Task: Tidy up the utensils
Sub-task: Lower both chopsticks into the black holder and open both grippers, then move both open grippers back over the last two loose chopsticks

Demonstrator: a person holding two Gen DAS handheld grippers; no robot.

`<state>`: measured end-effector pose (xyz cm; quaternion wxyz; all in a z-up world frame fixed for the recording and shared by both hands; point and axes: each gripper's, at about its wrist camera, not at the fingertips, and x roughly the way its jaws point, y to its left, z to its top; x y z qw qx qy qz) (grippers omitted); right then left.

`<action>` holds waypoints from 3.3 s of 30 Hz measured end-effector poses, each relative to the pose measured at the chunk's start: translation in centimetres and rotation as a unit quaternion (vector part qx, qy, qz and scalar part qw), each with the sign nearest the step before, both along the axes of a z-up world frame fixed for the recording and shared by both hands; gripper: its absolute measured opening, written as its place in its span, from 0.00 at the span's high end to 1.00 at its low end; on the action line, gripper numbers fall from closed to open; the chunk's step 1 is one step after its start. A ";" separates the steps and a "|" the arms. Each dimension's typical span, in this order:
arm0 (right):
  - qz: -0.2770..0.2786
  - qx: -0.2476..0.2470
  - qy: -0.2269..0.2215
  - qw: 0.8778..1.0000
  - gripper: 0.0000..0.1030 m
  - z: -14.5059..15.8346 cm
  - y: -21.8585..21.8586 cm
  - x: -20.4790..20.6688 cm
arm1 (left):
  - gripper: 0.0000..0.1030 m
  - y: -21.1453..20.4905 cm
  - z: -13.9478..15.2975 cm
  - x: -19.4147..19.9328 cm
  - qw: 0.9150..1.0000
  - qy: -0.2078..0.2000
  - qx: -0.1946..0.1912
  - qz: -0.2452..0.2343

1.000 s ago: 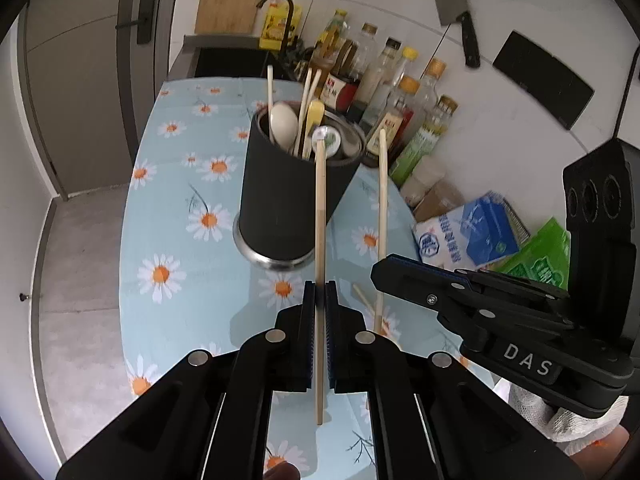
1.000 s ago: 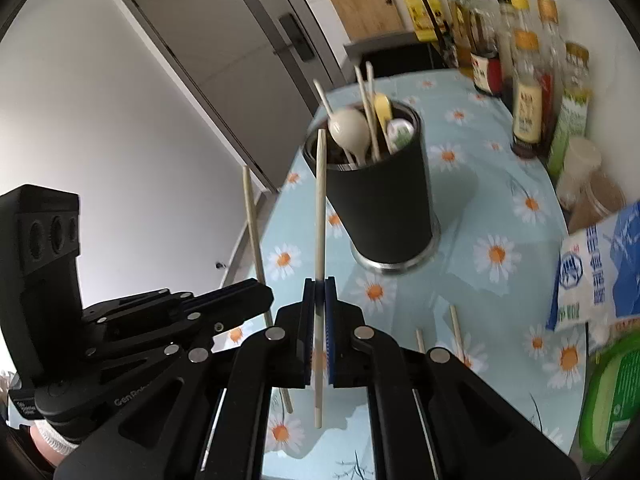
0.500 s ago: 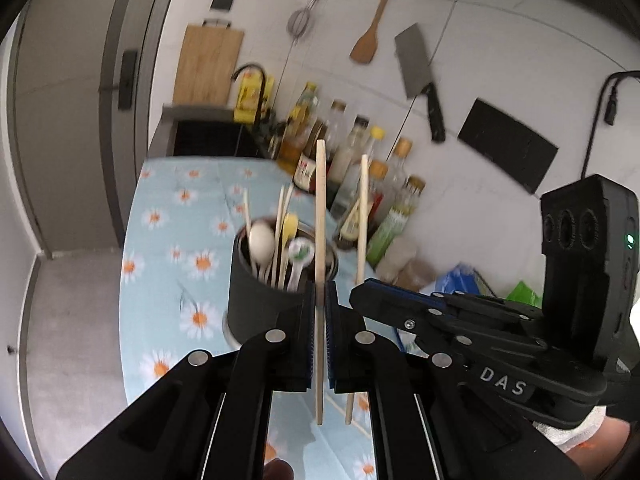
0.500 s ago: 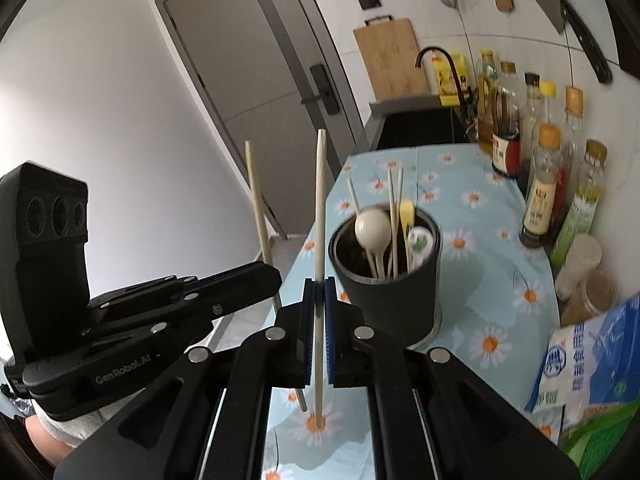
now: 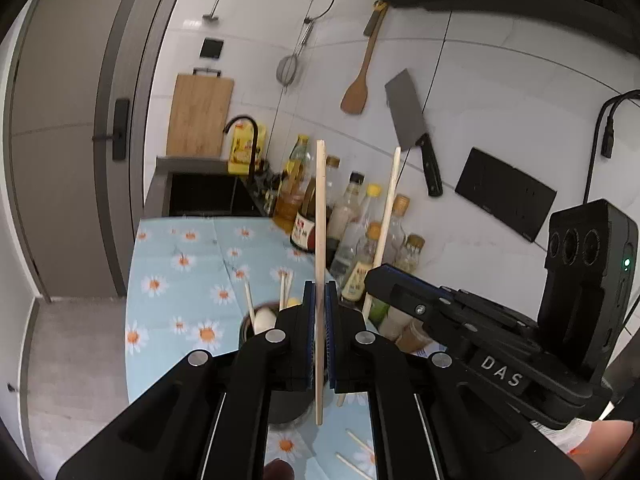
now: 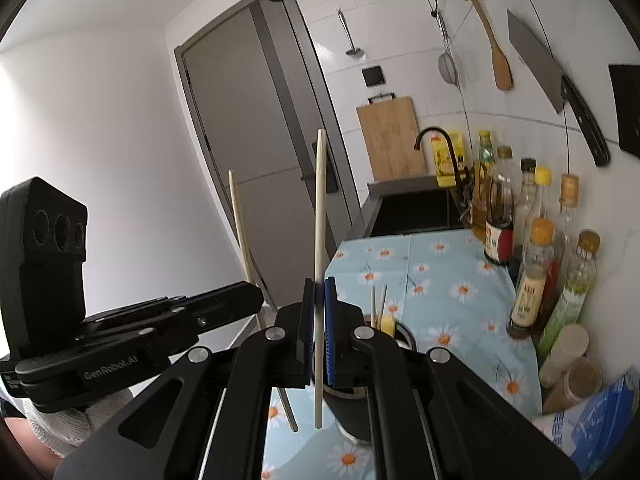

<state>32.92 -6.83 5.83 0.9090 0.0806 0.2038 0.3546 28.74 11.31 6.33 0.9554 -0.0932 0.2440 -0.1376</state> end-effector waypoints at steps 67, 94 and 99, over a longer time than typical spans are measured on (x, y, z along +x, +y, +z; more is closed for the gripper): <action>-0.073 0.007 -0.003 0.997 0.50 -4.0 -3.4 0.8 | 0.74 0.4 -4.7 0.6 0.999 0.004 -0.009 0.041; -0.054 -0.028 0.122 0.991 0.19 -5.6 -8.4 -3.4 | 0.23 0.3 -6.9 -8.8 0.995 0.049 -0.022 0.083; -0.042 -0.062 0.145 0.987 0.16 -5.9 -8.0 -3.4 | 0.15 0.4 -8.1 -9.8 0.993 0.063 -0.044 0.087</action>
